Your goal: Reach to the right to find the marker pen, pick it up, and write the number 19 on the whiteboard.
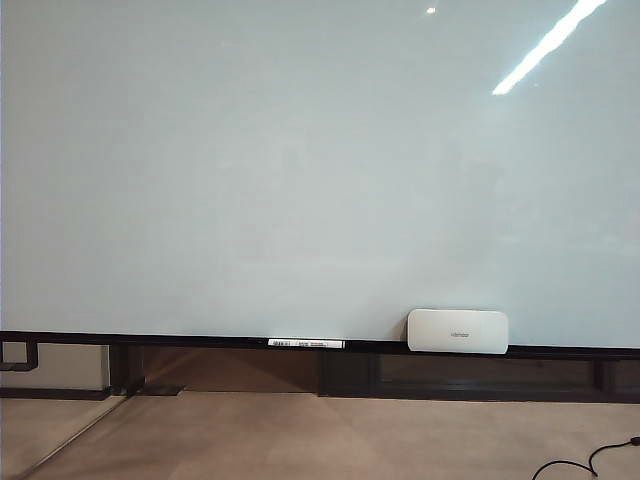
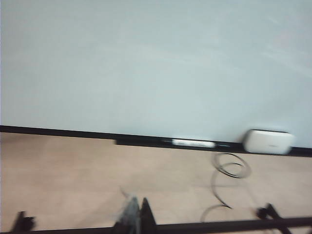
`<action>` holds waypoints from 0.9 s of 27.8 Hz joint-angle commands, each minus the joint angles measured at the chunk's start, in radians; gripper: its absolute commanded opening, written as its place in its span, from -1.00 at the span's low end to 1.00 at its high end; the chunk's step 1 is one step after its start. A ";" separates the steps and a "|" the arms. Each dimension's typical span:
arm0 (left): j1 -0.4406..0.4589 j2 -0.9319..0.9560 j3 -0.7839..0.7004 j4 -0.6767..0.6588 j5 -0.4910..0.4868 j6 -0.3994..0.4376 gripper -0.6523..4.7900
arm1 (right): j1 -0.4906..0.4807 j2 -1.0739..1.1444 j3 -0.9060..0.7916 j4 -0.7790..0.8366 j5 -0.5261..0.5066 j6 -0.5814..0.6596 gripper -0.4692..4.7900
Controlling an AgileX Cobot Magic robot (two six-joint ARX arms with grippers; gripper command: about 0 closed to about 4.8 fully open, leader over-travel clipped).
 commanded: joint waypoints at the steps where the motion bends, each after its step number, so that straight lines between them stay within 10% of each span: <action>1: 0.000 0.001 0.003 0.013 0.146 -0.003 -0.78 | 0.000 0.001 0.004 0.005 0.042 -0.037 -0.85; 9: -0.035 0.001 0.003 0.079 0.377 -0.038 -0.78 | 0.004 0.001 0.011 0.088 0.072 -0.038 -0.85; 17: -0.343 0.038 0.003 0.124 0.216 -0.007 -0.78 | 0.005 0.072 0.201 0.096 0.272 -0.044 -0.85; 25: -0.385 0.181 0.004 0.162 0.234 -0.078 -0.78 | -0.022 0.506 0.454 0.372 0.173 -0.349 -0.84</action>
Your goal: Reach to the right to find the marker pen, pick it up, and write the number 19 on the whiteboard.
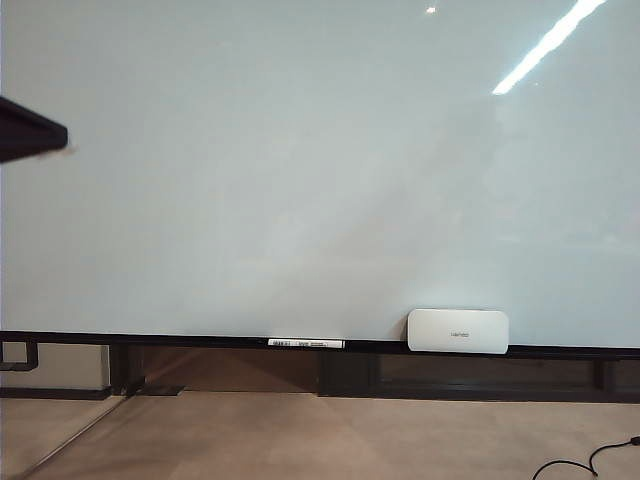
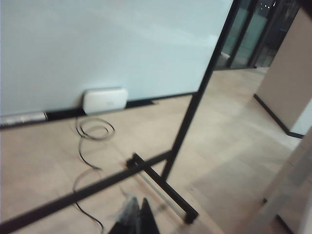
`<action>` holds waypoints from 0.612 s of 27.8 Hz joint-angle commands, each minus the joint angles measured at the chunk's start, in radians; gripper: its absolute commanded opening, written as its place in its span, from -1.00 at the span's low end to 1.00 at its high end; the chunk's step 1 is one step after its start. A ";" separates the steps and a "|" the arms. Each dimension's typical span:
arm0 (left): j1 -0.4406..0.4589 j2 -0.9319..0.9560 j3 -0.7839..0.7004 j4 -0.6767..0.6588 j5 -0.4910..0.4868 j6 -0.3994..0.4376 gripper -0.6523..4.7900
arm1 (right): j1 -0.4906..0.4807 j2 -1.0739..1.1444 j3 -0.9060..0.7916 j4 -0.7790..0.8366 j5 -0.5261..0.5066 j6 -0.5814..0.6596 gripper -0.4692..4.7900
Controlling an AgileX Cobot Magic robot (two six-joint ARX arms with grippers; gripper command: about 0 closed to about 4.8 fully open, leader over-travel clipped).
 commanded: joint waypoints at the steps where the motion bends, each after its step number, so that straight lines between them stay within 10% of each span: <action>1: 0.000 0.012 0.005 0.025 -0.022 -0.019 -0.78 | -0.053 0.185 0.122 0.085 0.041 -0.054 -0.84; 10: 0.000 0.012 0.005 0.073 -0.007 -0.014 -0.77 | -0.546 0.611 0.377 0.158 -0.352 0.164 -0.84; 17: 0.000 0.134 0.006 0.224 -0.051 -0.012 -0.78 | -0.683 0.790 0.375 0.262 -0.278 0.051 -0.84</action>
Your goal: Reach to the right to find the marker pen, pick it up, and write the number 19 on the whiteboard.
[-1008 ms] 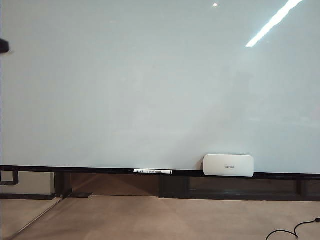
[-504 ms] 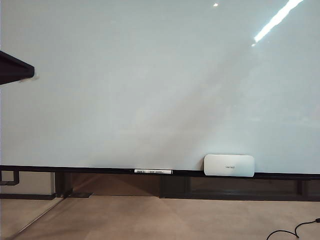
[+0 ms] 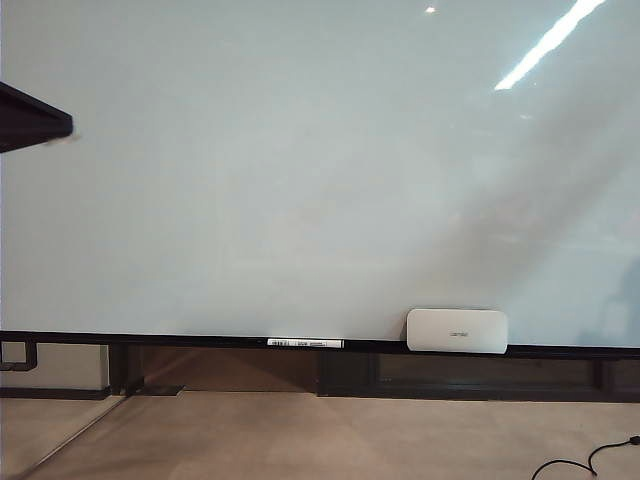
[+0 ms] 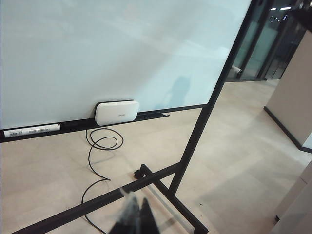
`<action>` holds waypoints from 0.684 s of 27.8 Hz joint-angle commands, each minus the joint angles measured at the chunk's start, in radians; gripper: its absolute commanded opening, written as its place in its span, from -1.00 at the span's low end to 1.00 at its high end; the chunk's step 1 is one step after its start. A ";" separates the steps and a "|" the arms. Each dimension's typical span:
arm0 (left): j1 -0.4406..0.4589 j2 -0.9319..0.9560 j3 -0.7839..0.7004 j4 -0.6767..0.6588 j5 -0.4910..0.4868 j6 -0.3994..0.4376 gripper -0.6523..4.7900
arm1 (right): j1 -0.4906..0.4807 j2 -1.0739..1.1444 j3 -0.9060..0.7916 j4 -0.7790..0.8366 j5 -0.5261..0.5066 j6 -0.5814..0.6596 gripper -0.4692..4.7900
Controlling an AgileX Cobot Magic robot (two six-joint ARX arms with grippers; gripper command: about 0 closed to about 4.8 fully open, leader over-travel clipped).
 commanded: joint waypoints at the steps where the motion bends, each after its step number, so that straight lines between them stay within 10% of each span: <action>1: -0.001 0.098 0.005 0.152 0.005 0.002 -0.78 | -0.029 0.105 0.007 0.045 -0.016 -0.032 -0.84; 11: 0.000 0.581 0.074 0.445 -0.038 0.053 -0.78 | -0.172 0.313 0.004 0.110 -0.153 -0.107 -0.84; 19: -0.001 0.695 0.104 0.533 -0.123 0.053 -0.78 | -0.242 0.631 0.008 0.455 -0.343 -0.091 -0.84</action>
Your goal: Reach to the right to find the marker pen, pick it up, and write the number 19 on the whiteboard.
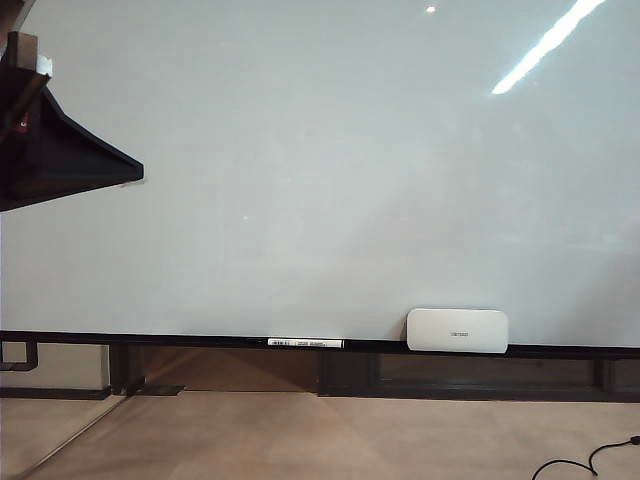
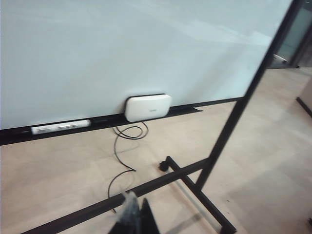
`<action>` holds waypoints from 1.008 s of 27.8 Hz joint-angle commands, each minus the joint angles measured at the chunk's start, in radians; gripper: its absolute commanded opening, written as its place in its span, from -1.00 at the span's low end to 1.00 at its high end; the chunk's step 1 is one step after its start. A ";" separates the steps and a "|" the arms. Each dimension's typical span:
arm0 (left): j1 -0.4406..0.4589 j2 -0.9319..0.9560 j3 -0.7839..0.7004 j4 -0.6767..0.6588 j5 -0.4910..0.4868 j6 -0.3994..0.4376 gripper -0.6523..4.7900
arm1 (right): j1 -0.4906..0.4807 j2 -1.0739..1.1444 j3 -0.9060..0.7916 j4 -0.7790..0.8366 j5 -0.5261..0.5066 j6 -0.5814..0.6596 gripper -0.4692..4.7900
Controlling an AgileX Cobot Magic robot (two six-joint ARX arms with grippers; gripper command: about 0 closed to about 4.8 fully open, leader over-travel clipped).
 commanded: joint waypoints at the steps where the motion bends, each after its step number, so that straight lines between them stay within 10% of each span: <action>1: -0.001 -0.001 0.003 0.009 -0.037 0.008 -0.78 | -0.021 0.129 0.009 0.236 -0.085 0.007 -0.84; 24: 0.000 0.092 0.015 0.012 -0.209 0.134 -0.78 | -0.082 0.829 0.830 0.089 -0.272 0.007 -0.82; 28: 0.000 0.092 0.036 -0.001 -0.220 0.135 -0.78 | -0.082 0.847 0.845 0.144 -0.291 -0.001 -0.21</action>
